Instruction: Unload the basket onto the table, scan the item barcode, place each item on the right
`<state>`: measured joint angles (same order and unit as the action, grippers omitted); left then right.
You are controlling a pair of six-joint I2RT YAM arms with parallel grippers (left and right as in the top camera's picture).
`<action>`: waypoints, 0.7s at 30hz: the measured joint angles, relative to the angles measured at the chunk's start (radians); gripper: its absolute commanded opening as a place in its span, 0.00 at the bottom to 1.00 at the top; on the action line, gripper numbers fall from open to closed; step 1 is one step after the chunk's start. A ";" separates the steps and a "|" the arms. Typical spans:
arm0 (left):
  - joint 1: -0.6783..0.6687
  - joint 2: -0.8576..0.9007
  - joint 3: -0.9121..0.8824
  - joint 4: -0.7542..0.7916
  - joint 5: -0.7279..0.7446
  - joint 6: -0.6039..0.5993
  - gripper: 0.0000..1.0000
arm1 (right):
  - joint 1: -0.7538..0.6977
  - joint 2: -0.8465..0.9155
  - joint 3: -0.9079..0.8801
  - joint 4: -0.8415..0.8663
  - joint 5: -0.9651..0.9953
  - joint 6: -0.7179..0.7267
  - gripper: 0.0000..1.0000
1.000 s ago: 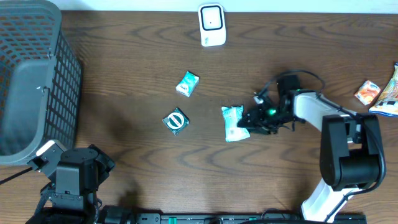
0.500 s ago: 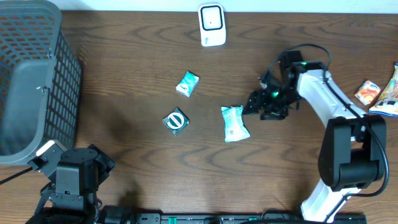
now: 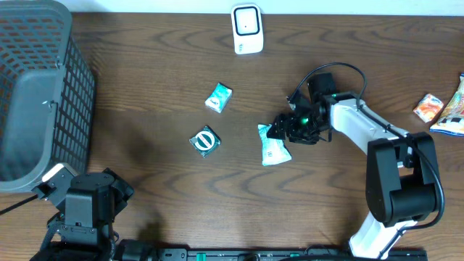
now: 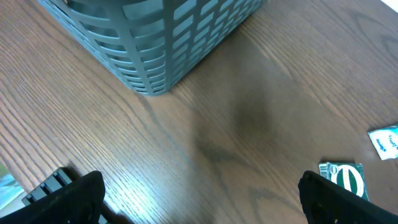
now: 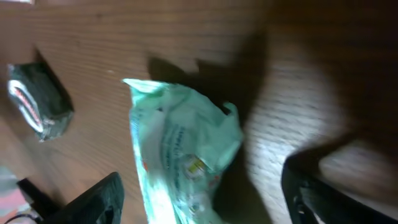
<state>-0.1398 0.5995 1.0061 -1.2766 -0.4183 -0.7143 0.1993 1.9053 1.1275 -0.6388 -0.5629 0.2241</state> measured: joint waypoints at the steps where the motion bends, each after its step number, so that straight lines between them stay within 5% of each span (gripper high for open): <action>1: 0.000 0.000 0.000 0.000 0.000 0.000 0.98 | 0.000 -0.003 -0.012 0.021 -0.011 0.003 0.68; 6: 0.000 0.000 0.000 0.000 0.000 0.000 0.98 | 0.039 -0.008 -0.058 0.077 -0.049 0.019 0.48; 10: 0.000 0.000 0.000 0.000 0.000 0.000 0.98 | 0.062 -0.008 -0.075 0.086 -0.055 0.029 0.03; 21: 0.000 0.000 0.000 0.000 0.000 0.000 0.98 | -0.016 -0.001 -0.069 0.083 -0.306 0.020 0.01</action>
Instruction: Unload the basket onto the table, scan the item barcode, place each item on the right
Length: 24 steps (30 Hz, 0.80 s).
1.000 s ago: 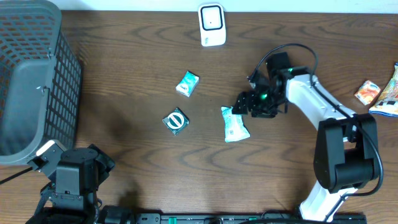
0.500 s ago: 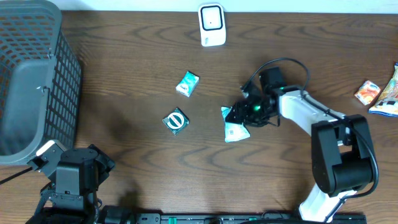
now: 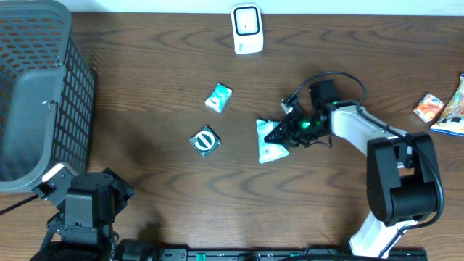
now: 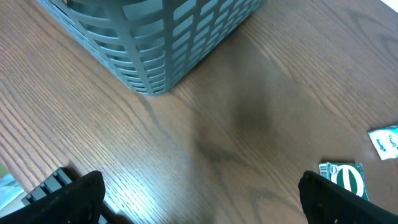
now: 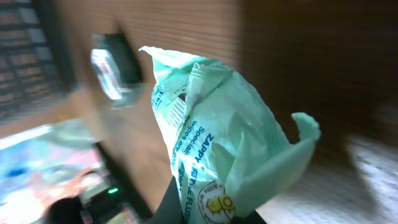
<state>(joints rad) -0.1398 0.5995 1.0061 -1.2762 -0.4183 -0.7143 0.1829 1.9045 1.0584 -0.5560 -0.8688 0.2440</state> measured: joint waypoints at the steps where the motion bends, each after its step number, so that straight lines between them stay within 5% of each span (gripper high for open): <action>1: 0.000 0.000 0.000 0.000 0.000 0.000 0.98 | -0.013 0.000 0.007 0.002 -0.043 -0.008 0.01; 8: 0.000 0.000 0.000 0.000 0.000 0.000 0.98 | -0.048 -0.101 0.020 0.071 -0.236 -0.036 0.01; 24: 0.000 0.000 0.000 0.000 0.000 0.000 0.98 | 0.005 -0.645 0.027 0.111 -0.182 0.016 0.01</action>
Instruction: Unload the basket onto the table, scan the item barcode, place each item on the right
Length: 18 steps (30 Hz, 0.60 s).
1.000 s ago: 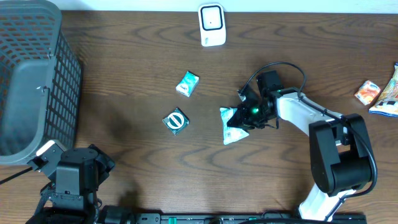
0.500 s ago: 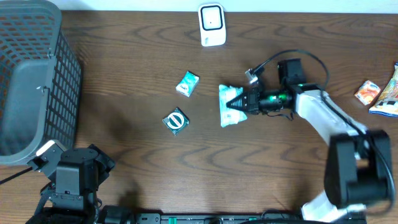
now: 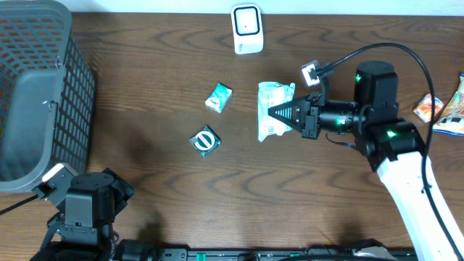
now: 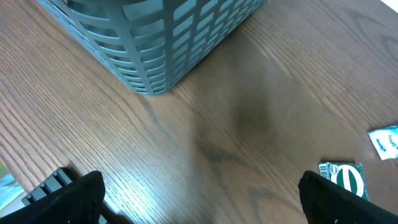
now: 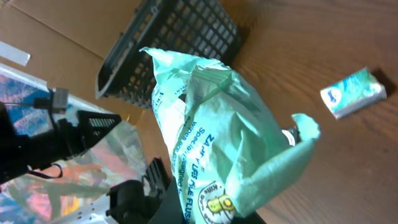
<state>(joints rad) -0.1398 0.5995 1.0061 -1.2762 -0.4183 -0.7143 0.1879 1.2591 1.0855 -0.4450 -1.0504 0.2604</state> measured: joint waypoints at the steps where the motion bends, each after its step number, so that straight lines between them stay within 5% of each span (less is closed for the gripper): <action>1: 0.000 0.000 0.000 0.000 0.000 0.000 0.98 | 0.002 -0.009 0.000 0.005 0.000 0.005 0.01; 18: 0.000 0.000 0.000 0.000 0.000 0.000 0.98 | 0.002 -0.013 0.000 0.032 0.012 0.093 0.01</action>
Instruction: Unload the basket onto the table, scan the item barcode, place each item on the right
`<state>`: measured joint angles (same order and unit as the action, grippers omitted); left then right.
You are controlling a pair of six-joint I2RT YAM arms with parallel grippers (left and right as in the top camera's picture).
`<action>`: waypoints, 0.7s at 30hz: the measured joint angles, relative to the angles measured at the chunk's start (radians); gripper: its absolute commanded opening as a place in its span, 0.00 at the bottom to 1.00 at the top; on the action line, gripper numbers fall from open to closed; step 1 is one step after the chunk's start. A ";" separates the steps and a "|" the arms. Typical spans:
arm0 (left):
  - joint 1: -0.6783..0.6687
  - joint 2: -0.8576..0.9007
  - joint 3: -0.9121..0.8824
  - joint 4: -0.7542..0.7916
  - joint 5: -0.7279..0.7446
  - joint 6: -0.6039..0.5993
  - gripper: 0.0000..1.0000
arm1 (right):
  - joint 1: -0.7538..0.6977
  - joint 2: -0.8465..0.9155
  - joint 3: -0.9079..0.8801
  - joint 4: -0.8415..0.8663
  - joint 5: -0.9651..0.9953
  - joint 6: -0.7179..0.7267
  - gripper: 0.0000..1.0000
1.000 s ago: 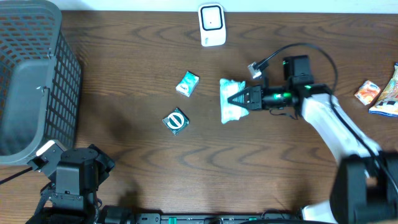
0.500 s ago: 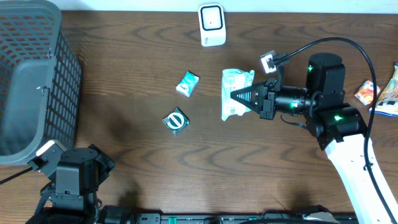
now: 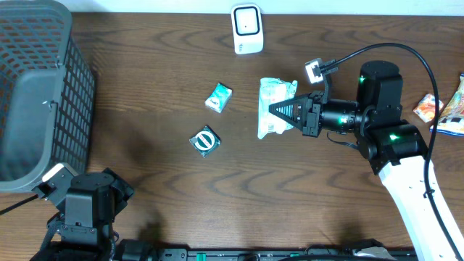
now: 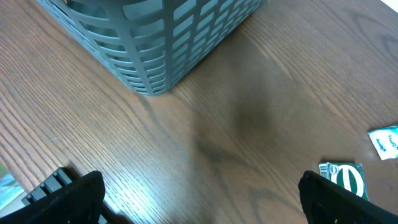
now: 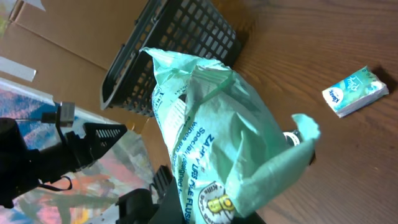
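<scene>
My right gripper point(image 3: 281, 111) is shut on a mint-green packet point(image 3: 274, 103), held above the table, in front of and a little right of the white scanner point(image 3: 246, 29) at the far edge. In the right wrist view the packet point(image 5: 214, 134) fills the middle, printed side toward the camera, pinched at its lower end by the right gripper point(image 5: 211, 208). No barcode can be made out on it. My left gripper point(image 4: 199, 208) is open low over bare wood at the table's front left.
A dark mesh basket point(image 3: 36, 87) stands at the left. A small blue tissue pack point(image 3: 218, 97) and a green-labelled pack point(image 3: 205, 141) lie left of the held packet. Snack packets point(image 3: 429, 107) lie at the right edge.
My right gripper and the packet have shifted very slightly to the right. Nothing else has moved.
The mint packet first lay on the table with my right gripper open beside it. Then the gripper was shut on it at table level. After that it was lifted and held farther back, nearer the scanner, where it still is. The left arm never moved.
</scene>
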<state>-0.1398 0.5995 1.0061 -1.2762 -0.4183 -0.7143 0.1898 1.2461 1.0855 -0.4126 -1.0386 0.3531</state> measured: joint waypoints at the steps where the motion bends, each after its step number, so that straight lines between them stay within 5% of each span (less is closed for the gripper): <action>1: 0.000 0.000 0.000 0.000 0.000 0.000 0.98 | 0.000 0.000 0.000 0.000 0.000 0.002 0.01; 21: 0.000 0.000 0.000 0.000 0.000 0.000 0.98 | 0.000 0.000 0.000 -0.030 0.078 0.035 0.01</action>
<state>-0.1398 0.5995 1.0061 -1.2762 -0.4179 -0.7143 0.1898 1.2465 1.0855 -0.4427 -0.9607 0.3885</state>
